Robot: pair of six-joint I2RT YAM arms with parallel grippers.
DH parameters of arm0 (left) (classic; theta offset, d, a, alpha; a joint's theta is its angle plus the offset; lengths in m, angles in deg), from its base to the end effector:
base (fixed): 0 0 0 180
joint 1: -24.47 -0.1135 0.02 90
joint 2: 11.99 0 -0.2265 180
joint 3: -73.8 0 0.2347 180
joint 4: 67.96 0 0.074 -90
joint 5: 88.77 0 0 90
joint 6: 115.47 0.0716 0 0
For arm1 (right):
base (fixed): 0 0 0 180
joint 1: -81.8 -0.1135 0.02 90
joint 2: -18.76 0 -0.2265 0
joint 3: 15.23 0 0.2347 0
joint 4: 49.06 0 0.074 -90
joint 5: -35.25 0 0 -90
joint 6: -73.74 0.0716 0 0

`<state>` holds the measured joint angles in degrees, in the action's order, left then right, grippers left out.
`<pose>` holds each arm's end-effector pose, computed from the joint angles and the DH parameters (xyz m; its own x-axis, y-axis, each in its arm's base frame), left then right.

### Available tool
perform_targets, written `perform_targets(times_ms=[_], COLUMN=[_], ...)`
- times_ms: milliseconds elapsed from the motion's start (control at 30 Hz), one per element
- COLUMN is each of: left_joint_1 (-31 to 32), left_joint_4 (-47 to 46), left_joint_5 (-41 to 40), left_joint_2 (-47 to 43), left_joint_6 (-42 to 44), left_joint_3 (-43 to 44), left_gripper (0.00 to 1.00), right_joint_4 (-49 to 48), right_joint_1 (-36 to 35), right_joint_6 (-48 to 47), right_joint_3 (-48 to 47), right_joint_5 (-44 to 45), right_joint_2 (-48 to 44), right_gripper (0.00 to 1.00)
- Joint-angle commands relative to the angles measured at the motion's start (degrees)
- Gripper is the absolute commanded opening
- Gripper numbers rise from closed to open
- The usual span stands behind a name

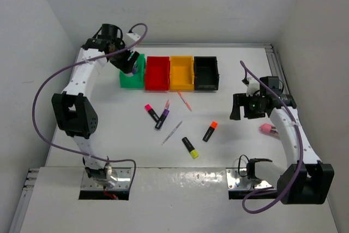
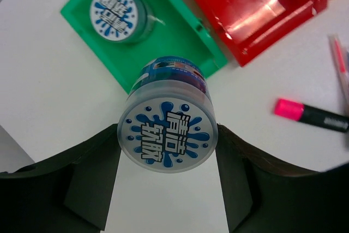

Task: Sort the stationery into containers
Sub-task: Place the storage box in the storage box.

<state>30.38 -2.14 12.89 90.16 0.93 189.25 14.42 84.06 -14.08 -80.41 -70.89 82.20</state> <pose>0.3802 -0.0539 0.2745 -0.6078 0.5007 -0.6163 0.5509 0.8249 0.1269 0.2215 0.0112 0.1975 -0.8830 0.0714 -0.4638 -0.0601 0.9630 0.2627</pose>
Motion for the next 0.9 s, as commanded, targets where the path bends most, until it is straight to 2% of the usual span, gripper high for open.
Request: perform_targets(times_ms=[0, 433, 867], left_joint_1=[-1.43, -2.75, -1.87], left_joint_4=[3.49, 2.00, 1.82], left_joint_5=[-0.41, 2.31, 1.00], left_joint_2=[4.28, 14.13, 21.25], left_joint_6=[-2.66, -5.56, -5.39], left_joint_3=[7.02, 14.14, 19.33], left_gripper=[0.24, 0.22, 0.22], right_joint_4=[-2.70, -4.37, -4.10], right_joint_1=[-0.33, -0.15, 0.29], right_joint_6=[1.52, 2.66, 2.04], right_joint_3=[-1.05, -0.52, -1.31], right_joint_5=[-1.26, -1.44, -1.35], right_joint_2=[0.72, 2.30, 3.18], right_gripper=[0.81, 0.81, 0.81])
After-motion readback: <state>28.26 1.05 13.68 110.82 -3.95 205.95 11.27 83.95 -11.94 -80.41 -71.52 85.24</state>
